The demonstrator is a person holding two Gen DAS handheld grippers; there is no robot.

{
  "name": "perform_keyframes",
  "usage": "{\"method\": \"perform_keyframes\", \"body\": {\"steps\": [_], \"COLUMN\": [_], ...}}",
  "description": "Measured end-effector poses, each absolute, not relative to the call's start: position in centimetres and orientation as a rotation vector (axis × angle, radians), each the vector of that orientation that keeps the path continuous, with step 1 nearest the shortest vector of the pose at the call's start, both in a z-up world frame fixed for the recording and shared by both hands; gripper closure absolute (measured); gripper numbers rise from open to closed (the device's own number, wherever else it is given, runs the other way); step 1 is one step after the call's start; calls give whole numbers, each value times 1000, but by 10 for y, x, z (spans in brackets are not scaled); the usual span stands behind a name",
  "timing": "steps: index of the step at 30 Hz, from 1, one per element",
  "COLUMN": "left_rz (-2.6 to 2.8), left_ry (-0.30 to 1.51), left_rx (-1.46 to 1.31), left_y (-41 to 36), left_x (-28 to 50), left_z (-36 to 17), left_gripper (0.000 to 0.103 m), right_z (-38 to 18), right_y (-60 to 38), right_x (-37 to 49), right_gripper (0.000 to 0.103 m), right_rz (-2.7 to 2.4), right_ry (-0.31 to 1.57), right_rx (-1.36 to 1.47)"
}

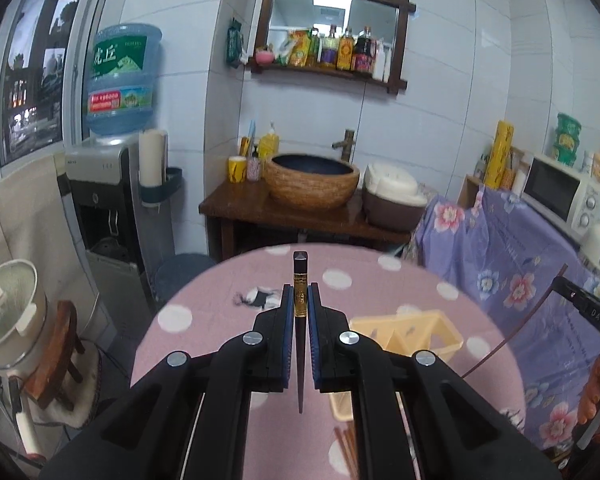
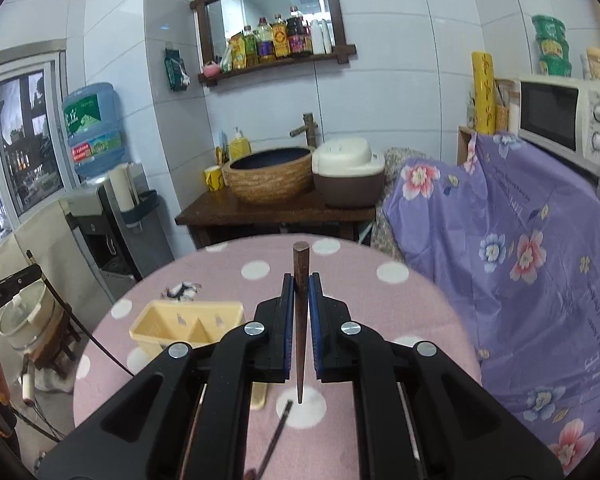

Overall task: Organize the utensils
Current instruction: 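Lift both chopsticks over the cream holder and open both tools to drop them in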

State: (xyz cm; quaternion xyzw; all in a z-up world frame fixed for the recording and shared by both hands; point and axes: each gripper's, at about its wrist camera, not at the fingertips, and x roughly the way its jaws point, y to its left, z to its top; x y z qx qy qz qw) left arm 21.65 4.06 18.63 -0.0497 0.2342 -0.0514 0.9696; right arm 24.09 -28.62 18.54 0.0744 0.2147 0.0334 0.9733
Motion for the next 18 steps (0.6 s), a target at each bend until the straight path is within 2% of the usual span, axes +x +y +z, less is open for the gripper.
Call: {"method": "perform_keyframes", "body": {"steps": [6, 9, 13, 18], "left_rz": [-160, -196, -209, -204], "left_ry": [376, 355, 383, 459], "left_rx": [-152, -155, -130, -126], "left_y": [27, 8, -16, -30], "left_x": [223, 225, 236, 253], "left_z": [256, 272, 252, 201], "left_gripper": [95, 95, 95, 95], "right_z": [265, 282, 265, 213], "right_y": [-272, -259, -241, -223], "right_x": [248, 252, 260, 277], "right_gripper": [95, 95, 95, 95], "right_rz": [107, 136, 156, 157], "right_ry": [324, 313, 333, 408], "right_rx": [167, 173, 171, 164]}}
